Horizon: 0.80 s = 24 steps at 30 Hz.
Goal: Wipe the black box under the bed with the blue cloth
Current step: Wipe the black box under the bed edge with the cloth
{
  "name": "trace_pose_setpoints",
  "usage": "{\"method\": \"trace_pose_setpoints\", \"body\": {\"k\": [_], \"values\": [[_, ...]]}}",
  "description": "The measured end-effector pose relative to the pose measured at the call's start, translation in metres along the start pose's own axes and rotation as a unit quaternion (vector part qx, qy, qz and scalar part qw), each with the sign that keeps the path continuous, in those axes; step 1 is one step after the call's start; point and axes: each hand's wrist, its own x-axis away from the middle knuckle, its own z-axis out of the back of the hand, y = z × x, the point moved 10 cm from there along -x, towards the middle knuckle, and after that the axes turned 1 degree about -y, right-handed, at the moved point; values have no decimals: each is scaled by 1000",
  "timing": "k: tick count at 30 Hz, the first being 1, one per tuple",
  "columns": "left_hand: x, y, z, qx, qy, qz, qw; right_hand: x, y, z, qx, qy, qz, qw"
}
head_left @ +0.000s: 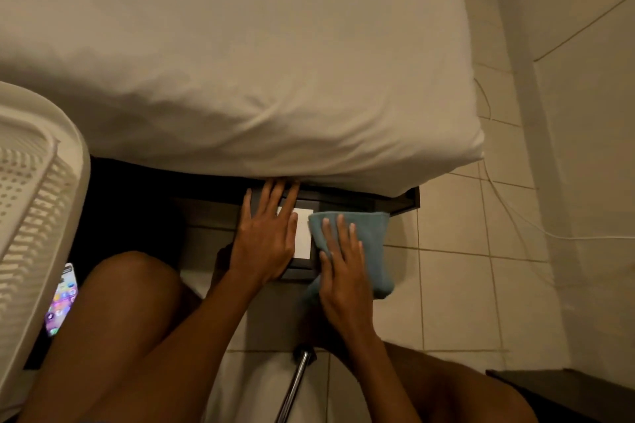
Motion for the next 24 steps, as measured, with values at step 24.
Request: {"method": "trace_pose_setpoints", "body": {"k": [24], "values": [[-3, -1, -1, 3, 4, -3, 1000, -44, 25, 17, 14, 102, -155, 983]]}}
